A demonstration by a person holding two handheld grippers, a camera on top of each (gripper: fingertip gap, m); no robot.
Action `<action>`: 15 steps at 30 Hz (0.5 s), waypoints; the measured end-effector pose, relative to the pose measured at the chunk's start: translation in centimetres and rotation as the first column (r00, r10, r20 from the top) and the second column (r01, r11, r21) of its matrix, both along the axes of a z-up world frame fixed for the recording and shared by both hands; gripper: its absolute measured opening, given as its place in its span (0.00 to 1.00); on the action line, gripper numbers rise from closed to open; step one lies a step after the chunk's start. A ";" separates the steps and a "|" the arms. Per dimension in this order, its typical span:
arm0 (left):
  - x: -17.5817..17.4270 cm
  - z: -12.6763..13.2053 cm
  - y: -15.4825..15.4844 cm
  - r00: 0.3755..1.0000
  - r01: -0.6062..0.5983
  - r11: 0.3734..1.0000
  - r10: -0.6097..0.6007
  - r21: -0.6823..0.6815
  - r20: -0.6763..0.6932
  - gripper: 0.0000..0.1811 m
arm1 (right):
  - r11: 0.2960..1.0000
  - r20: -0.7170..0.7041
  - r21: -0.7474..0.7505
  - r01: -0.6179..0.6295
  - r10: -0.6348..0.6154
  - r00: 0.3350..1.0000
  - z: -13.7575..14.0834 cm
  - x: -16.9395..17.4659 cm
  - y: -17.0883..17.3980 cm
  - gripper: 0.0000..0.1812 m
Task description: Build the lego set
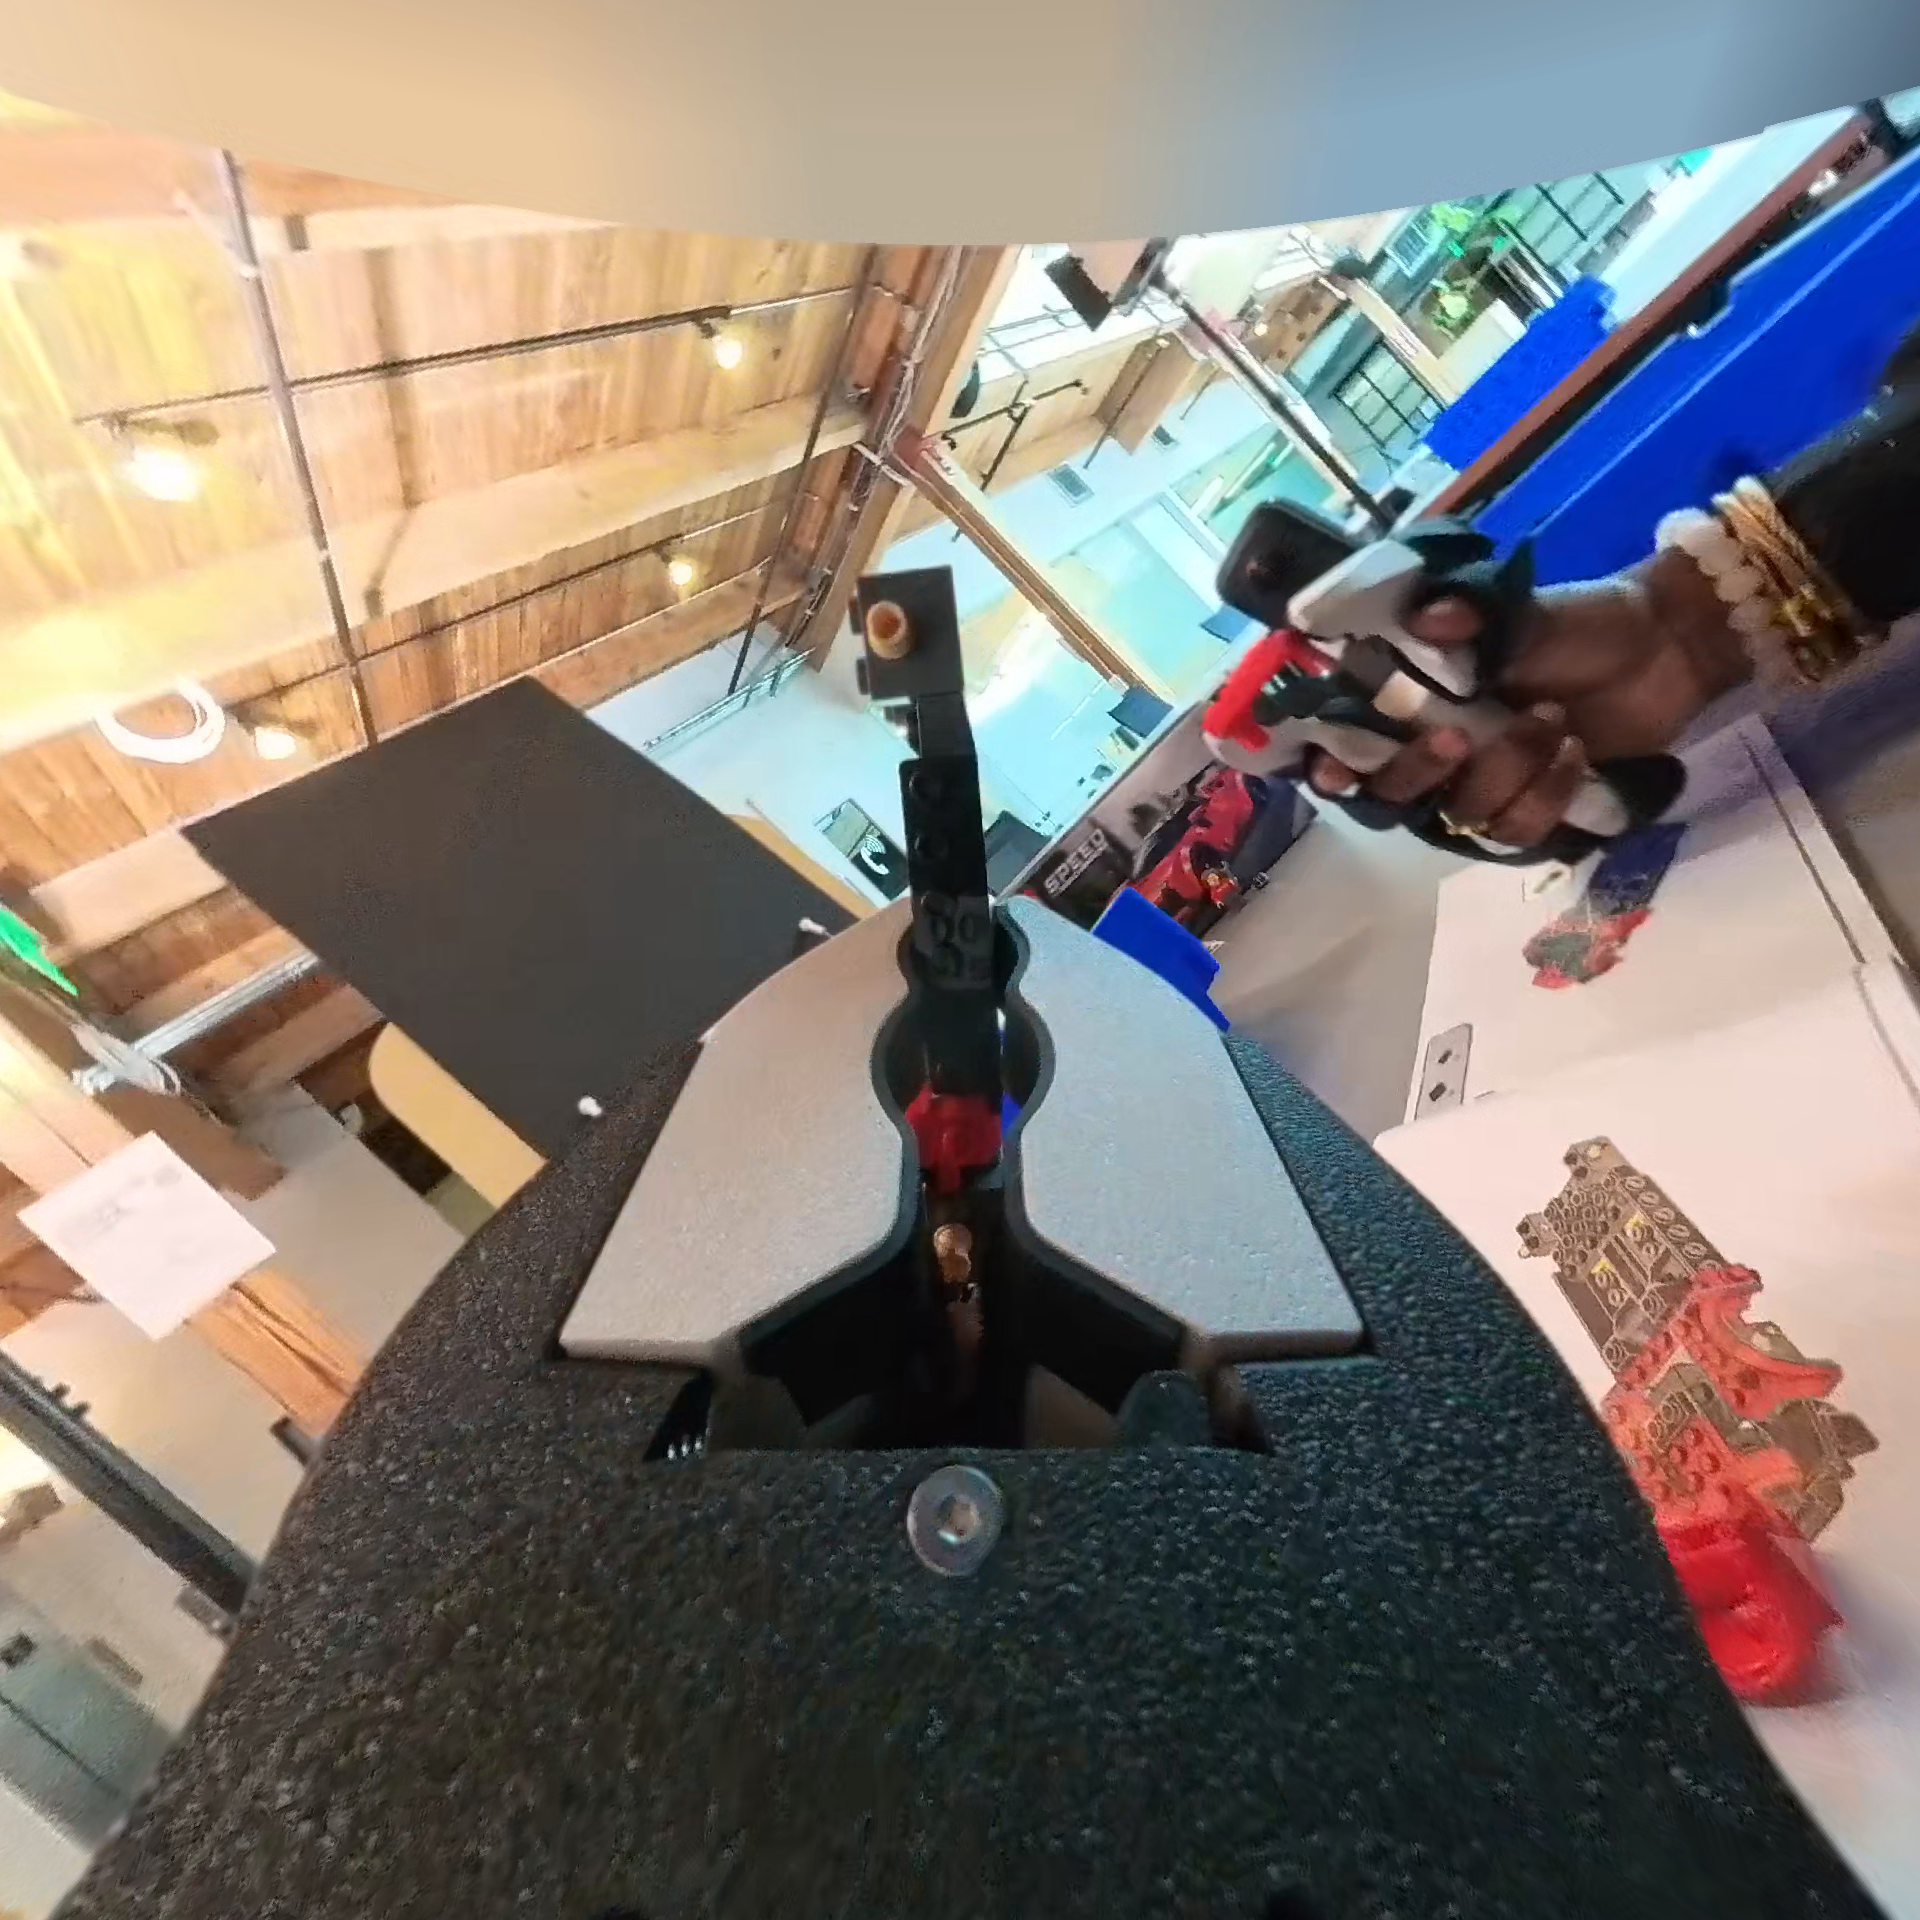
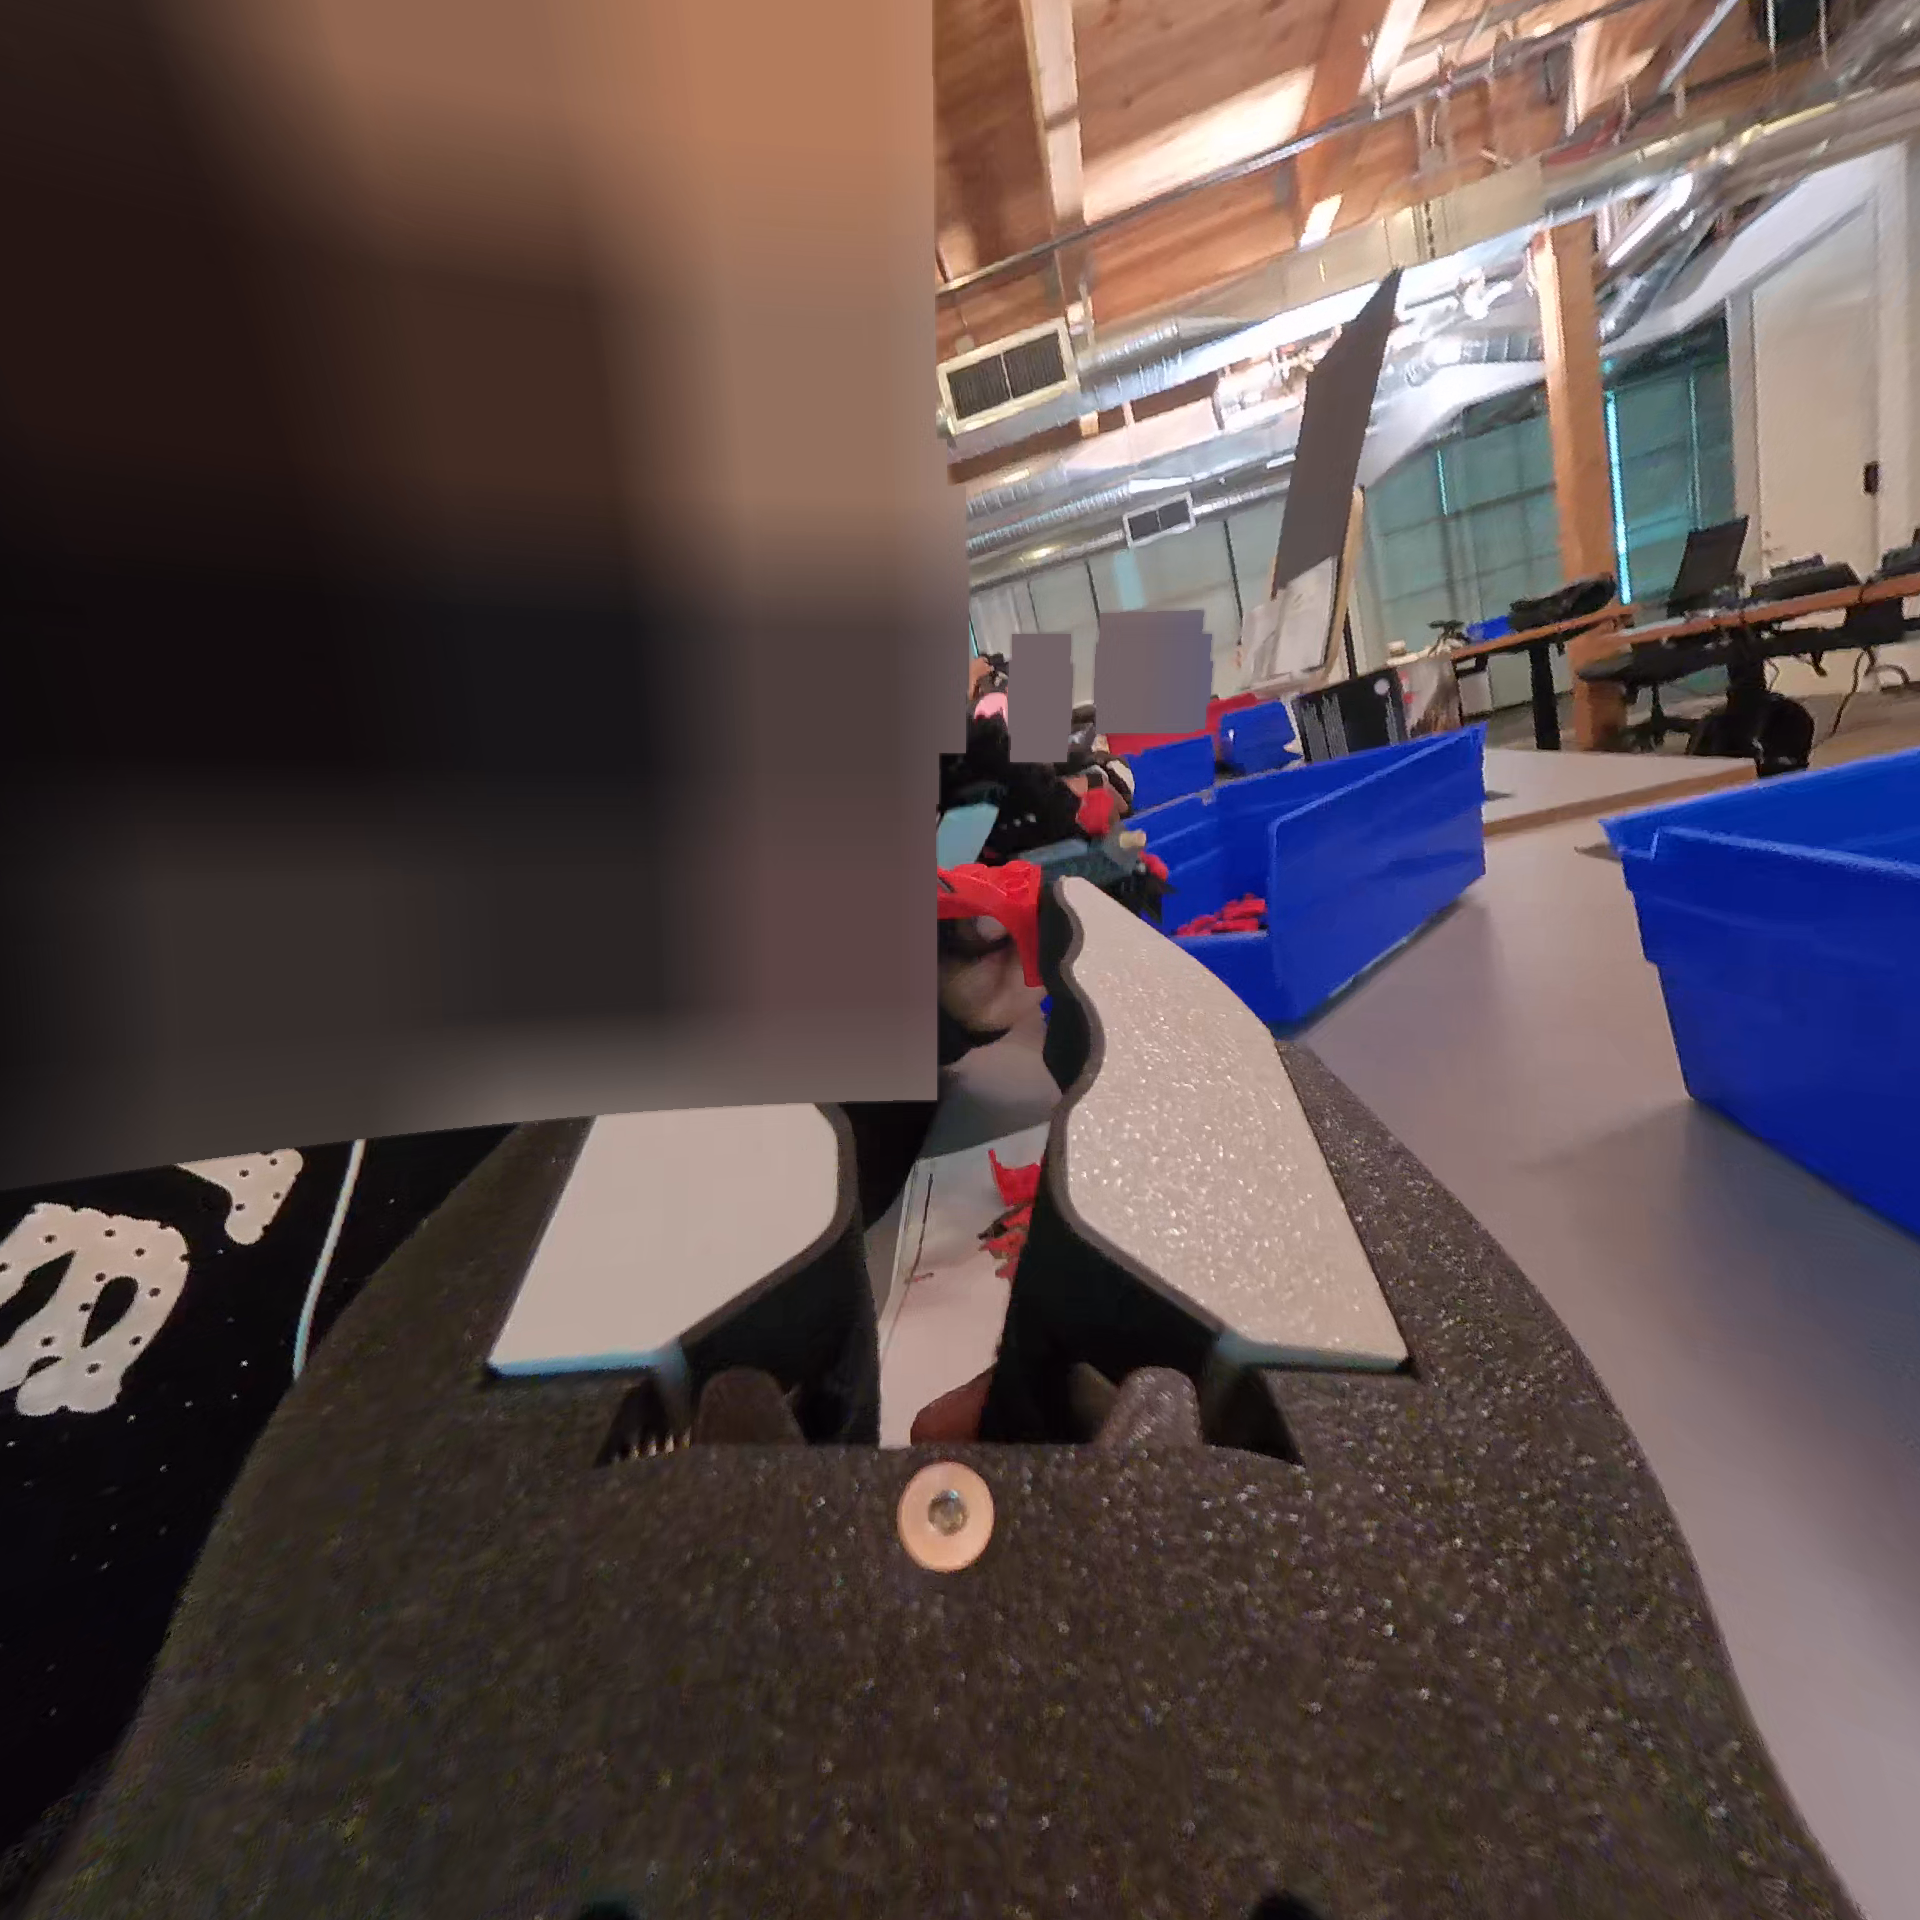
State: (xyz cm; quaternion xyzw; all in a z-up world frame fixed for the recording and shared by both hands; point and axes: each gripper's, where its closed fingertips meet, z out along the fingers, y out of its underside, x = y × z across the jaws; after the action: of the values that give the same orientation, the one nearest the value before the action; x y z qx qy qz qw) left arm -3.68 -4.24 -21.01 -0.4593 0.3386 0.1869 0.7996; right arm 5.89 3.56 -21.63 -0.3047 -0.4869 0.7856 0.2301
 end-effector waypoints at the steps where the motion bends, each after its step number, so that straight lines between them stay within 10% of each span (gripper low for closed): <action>1: -0.3 0.0 0.0 1.000 -0.001 1.000 0.001 -0.002 0.019 0.05 | 1.000 0.015 0.002 -0.007 0.007 1.000 -0.4 -0.2 -0.1 0.18; 15: 0.0 -0.9 0.6 1.000 0.004 1.000 -0.004 -0.024 -0.008 0.05 | 0.991 0.147 0.114 -0.066 0.049 0.988 -3.5 -1.4 -2.1 0.18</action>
State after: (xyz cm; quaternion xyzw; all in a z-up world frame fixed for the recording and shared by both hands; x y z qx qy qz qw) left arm -3.69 -3.66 -21.96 -0.4674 0.3449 0.1831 0.7931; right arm 4.49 1.48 -25.09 -0.3321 -0.5565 0.7377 0.1892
